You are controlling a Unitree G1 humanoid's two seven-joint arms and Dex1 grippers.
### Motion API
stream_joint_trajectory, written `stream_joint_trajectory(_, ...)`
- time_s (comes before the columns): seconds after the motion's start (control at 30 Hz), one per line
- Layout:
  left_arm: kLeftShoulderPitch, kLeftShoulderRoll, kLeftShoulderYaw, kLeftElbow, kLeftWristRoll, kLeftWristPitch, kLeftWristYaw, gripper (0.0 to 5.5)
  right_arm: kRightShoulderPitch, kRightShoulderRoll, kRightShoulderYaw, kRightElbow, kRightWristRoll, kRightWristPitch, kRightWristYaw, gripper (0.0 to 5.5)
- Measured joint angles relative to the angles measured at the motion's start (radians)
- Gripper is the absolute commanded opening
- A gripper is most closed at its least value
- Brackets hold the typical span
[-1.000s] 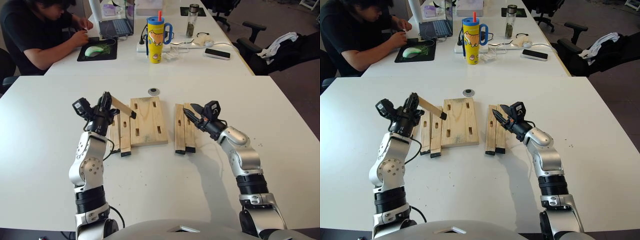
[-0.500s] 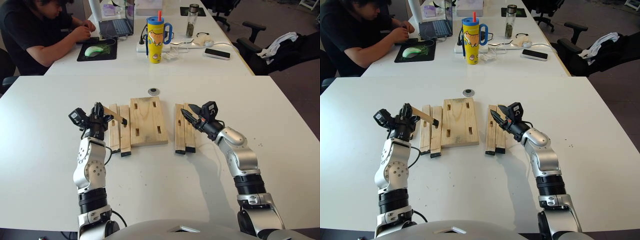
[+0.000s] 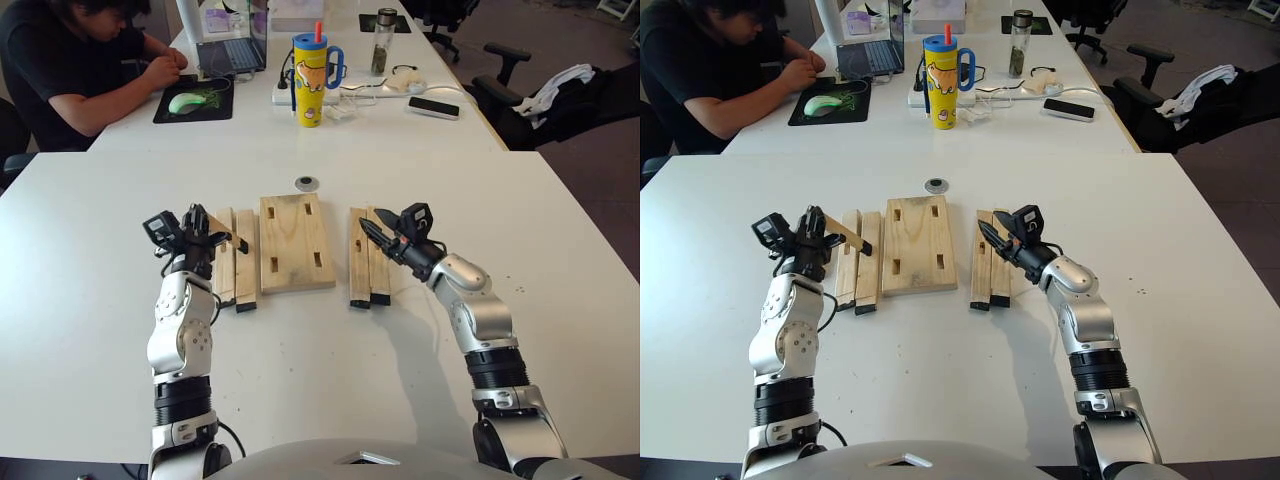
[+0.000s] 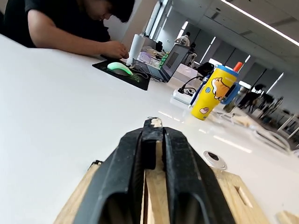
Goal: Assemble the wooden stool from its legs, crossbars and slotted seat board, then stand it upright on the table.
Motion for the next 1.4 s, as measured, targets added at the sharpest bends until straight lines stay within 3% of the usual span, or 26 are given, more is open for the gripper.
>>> stream_joint_trajectory(0.23,0.034,0.04,-0.098,-0.027,0.124,0.017,-0.011,0.44,0.031,0.008,0.023,-0.037,-0.002,0.025,-0.018,1.99)
stream_joint_trajectory(0.97,0.029,0.063,-0.137,0.05,0.17,-0.095,-0.089,0.44,0.037,0.011,0.038,-0.038,-0.003,0.04,-0.03,1.99)
stream_joint_trajectory(1.0,0.031,0.062,-0.136,0.051,0.17,-0.105,-0.089,0.8,0.036,0.011,0.038,-0.036,-0.003,0.04,-0.03,1.99)
stream_joint_trajectory(1.2,0.071,0.042,-0.119,0.055,0.164,-0.147,-0.09,1.57,0.035,0.021,0.039,-0.035,0.002,0.046,-0.023,1.99)
stream_joint_trajectory(1.4,0.008,0.046,-0.093,-0.023,0.148,-0.234,-0.11,1.57,0.035,0.032,0.039,-0.034,0.002,0.047,-0.021,1.99)
